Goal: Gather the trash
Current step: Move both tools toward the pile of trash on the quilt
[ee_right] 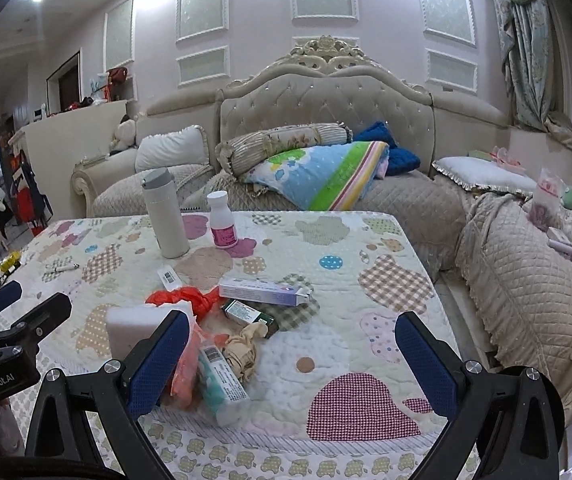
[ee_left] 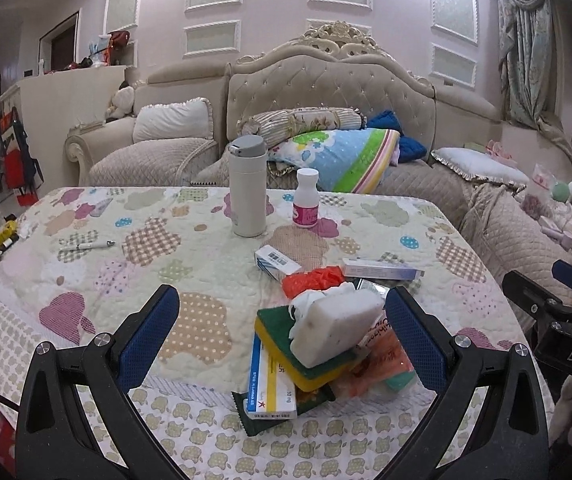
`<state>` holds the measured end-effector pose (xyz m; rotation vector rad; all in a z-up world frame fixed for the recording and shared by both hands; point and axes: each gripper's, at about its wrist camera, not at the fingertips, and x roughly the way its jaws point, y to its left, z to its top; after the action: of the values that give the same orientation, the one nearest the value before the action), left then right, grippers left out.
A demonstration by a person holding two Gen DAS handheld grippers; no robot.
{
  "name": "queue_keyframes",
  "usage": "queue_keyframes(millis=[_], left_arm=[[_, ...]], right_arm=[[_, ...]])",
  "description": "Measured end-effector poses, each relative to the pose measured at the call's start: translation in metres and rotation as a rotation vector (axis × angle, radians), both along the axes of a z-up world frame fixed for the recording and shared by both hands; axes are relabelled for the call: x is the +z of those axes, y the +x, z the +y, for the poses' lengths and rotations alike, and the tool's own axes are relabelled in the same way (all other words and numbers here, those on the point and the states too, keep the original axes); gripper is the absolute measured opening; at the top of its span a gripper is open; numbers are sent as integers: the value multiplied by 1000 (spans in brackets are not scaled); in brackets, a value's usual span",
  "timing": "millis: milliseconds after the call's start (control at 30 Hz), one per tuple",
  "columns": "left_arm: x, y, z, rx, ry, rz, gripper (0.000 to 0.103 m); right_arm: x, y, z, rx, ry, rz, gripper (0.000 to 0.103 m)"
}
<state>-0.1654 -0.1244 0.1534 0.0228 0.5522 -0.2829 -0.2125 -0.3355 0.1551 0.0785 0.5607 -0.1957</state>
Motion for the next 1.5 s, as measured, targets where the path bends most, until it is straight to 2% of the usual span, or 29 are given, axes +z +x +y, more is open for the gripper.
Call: queue_keyframes(millis=[200, 1500], left_arm=[[2, -1, -2, 5, 0, -17, 102], [1, 5, -6, 10, -12, 13, 102]], right_arm=[[2, -1, -1, -2, 8, -18, 103], [4, -2, -6, 4, 30, -25, 103]])
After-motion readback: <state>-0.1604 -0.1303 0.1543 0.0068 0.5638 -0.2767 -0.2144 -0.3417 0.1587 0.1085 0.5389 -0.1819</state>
